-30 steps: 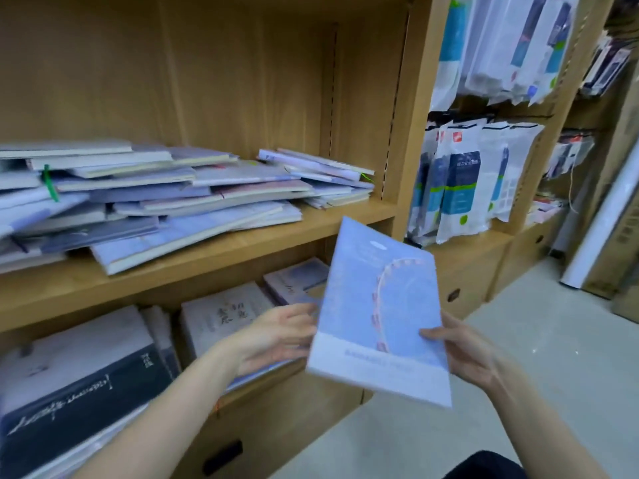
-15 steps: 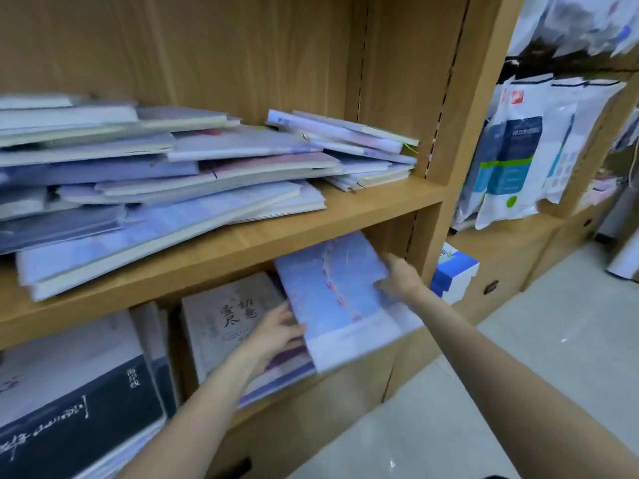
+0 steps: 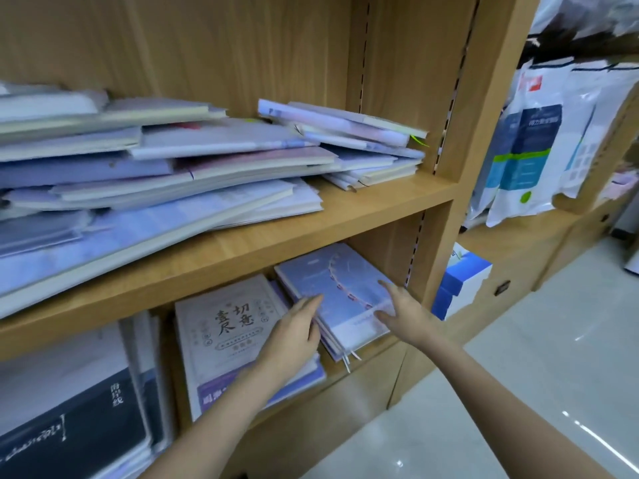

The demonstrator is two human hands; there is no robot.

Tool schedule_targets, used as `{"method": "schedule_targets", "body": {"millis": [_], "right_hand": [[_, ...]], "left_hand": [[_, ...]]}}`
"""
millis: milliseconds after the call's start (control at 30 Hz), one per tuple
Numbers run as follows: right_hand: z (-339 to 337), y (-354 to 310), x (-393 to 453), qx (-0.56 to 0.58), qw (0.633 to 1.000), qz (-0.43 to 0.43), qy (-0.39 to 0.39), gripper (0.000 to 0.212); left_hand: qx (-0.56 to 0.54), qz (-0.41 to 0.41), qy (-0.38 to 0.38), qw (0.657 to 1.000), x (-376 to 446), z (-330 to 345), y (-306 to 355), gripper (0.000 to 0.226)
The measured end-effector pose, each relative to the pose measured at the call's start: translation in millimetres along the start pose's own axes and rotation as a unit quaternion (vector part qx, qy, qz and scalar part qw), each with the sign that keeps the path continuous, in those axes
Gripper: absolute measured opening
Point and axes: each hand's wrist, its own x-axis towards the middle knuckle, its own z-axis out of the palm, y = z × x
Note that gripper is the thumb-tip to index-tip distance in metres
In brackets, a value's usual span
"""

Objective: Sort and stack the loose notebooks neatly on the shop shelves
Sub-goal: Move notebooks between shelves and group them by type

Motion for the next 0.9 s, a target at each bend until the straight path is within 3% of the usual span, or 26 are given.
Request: {"method": "schedule_targets", "body": {"millis": [100,167,267,400,533,667,800,900], "right_hand": [[-32,-28,-29,0.169,0.972,-0.021,0.161,0.060],[-55,-52,-46,0.301,0.933,-0.053,0.193,0.049],[-90,-96,-65,0.422,0.877,-0.116,0.199,0.033],[-116,-150,-60,0.521,0.837,-0.110,0.125,0.028],[-114,-191,-27,0.499,0.859,-0.031,0.106,0.035],[-104,-214,-14,0.583,0.809,0.017,0.072,0.043],[-99,-225,-8,0.548,0.828,0.017,0.119,0.033],[-106,-233,-5,0.562,0.810,0.008,0.167,0.016]], "left_hand": [[0.045,0.211,0.139,0.966,-33,-49,28,0.041],[0.079,0.316,0.202,0.924,-44,-83,48,0.038],[0.130,0.374,0.267,0.879,-49,-138,86,0.041],[0.234,0.322,0.298,0.868,-31,-199,108,0.040],[0.382,0.254,0.227,0.859,-14,-235,106,0.035],[0.433,0.177,0.180,0.866,-13,-253,98,0.040],[0.460,0.171,0.159,0.857,-13,-269,86,0.024],[0.472,0.177,0.160,0.849,-11,-274,92,0.029]]}}
